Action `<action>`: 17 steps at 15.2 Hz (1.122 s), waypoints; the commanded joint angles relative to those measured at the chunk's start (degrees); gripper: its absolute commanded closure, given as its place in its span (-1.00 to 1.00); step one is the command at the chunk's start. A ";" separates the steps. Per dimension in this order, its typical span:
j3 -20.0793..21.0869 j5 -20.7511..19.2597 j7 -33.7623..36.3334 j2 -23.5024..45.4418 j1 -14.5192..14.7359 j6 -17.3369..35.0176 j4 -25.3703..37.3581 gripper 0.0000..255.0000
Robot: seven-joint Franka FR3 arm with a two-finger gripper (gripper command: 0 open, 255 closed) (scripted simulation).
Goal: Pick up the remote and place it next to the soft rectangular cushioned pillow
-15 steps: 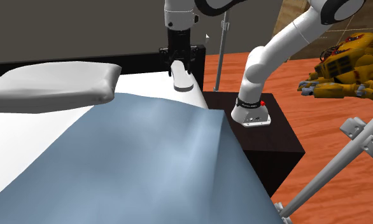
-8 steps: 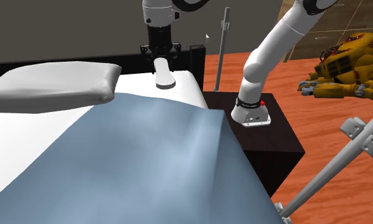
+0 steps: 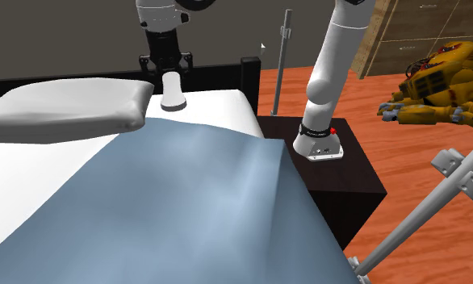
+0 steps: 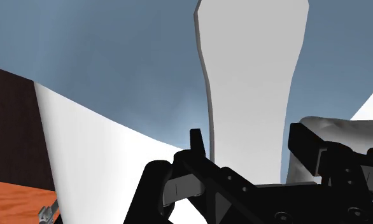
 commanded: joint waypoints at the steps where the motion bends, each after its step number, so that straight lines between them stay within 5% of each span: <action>1: 1.13 -5.15 2.55 6.73 0.24 -0.36 5.05 1.00; 3: 1.19 -9.19 4.59 12.05 1.82 -1.67 9.91 1.00; 17: 0.43 -10.54 5.51 13.43 1.99 8.73 0.43 1.00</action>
